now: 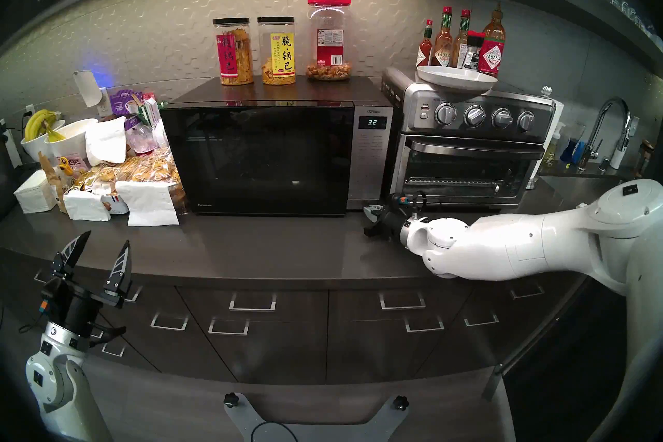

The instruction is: Open the microwave, put the plate inside, and close the door

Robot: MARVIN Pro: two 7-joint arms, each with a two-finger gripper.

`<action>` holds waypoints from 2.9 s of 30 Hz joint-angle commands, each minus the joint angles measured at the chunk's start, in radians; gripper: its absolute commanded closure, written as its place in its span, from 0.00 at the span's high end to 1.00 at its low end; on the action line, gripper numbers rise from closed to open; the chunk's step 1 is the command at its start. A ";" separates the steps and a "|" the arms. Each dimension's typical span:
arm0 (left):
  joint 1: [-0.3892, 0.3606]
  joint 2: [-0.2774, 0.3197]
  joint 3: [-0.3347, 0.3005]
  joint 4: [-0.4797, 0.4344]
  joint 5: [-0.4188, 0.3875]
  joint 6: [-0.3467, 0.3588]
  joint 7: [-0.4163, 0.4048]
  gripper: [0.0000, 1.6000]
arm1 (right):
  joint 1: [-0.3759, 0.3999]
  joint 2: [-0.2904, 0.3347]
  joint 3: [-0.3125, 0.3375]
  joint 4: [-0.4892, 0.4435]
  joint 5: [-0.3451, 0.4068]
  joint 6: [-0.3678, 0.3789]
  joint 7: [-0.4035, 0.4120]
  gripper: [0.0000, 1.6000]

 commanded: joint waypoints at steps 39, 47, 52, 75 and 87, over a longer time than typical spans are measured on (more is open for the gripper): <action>0.000 -0.001 0.000 -0.016 -0.002 -0.001 0.000 1.00 | 0.146 0.213 0.009 -0.266 -0.126 0.001 0.138 0.00; 0.000 -0.001 0.000 -0.016 -0.002 -0.001 0.000 1.00 | 0.166 0.239 0.010 -0.320 -0.149 0.011 0.156 0.00; 0.000 -0.001 0.000 -0.016 -0.002 -0.001 0.000 1.00 | 0.173 0.245 0.017 -0.351 -0.163 0.019 0.146 0.00; 0.000 -0.001 0.000 -0.016 -0.002 -0.001 0.000 1.00 | 0.198 0.278 0.019 -0.482 -0.256 0.023 0.153 0.00; 0.000 -0.001 0.000 -0.016 -0.002 -0.001 0.000 1.00 | 0.213 0.333 0.005 -0.533 -0.317 0.014 0.274 0.00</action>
